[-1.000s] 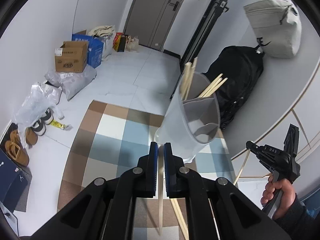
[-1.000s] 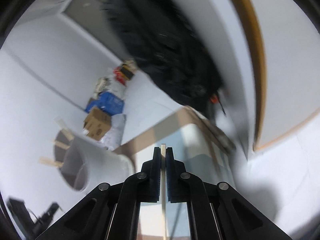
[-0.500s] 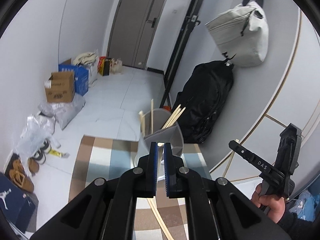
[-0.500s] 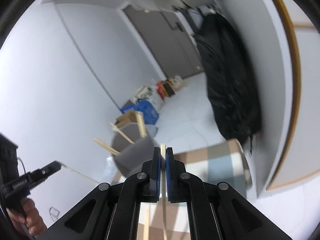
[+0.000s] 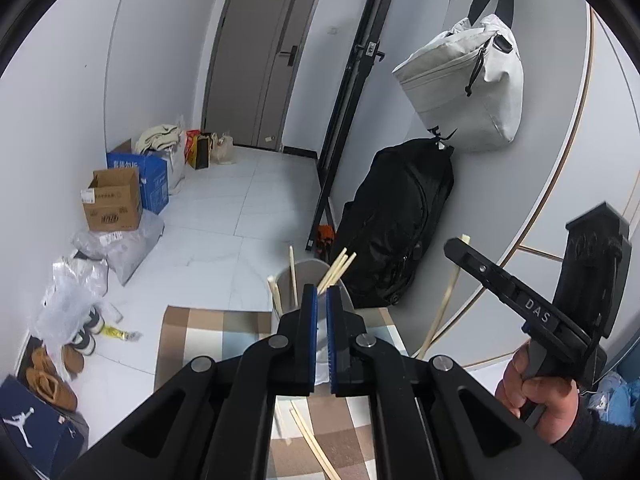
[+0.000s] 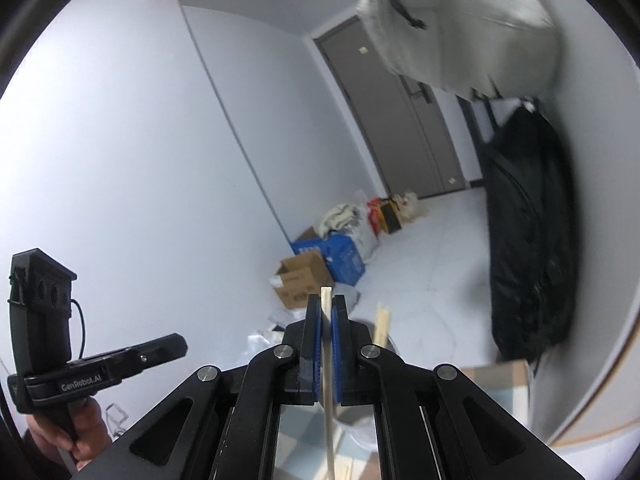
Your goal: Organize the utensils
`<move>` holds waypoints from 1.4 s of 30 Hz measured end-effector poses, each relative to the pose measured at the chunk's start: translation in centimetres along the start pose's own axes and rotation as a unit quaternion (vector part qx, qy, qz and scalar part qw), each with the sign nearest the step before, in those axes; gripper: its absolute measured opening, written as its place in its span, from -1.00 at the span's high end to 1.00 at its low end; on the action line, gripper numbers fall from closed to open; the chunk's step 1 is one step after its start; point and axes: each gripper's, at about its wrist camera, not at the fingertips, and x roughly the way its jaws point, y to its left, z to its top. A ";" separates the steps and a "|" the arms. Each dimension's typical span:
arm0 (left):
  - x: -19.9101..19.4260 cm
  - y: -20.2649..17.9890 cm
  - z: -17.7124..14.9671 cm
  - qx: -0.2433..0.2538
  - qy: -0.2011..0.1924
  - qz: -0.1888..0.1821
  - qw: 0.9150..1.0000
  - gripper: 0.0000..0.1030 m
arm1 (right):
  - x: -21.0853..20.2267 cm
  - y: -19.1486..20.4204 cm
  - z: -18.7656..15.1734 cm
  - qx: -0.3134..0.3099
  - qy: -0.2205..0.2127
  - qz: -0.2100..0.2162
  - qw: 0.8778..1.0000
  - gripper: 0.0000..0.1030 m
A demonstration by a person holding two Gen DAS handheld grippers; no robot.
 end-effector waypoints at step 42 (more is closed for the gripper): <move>17.0 4.8 -15.8 -0.020 0.272 0.156 0.949 0.96 | -2.5 -7.8 -7.6 0.121 0.034 -0.014 0.992 0.92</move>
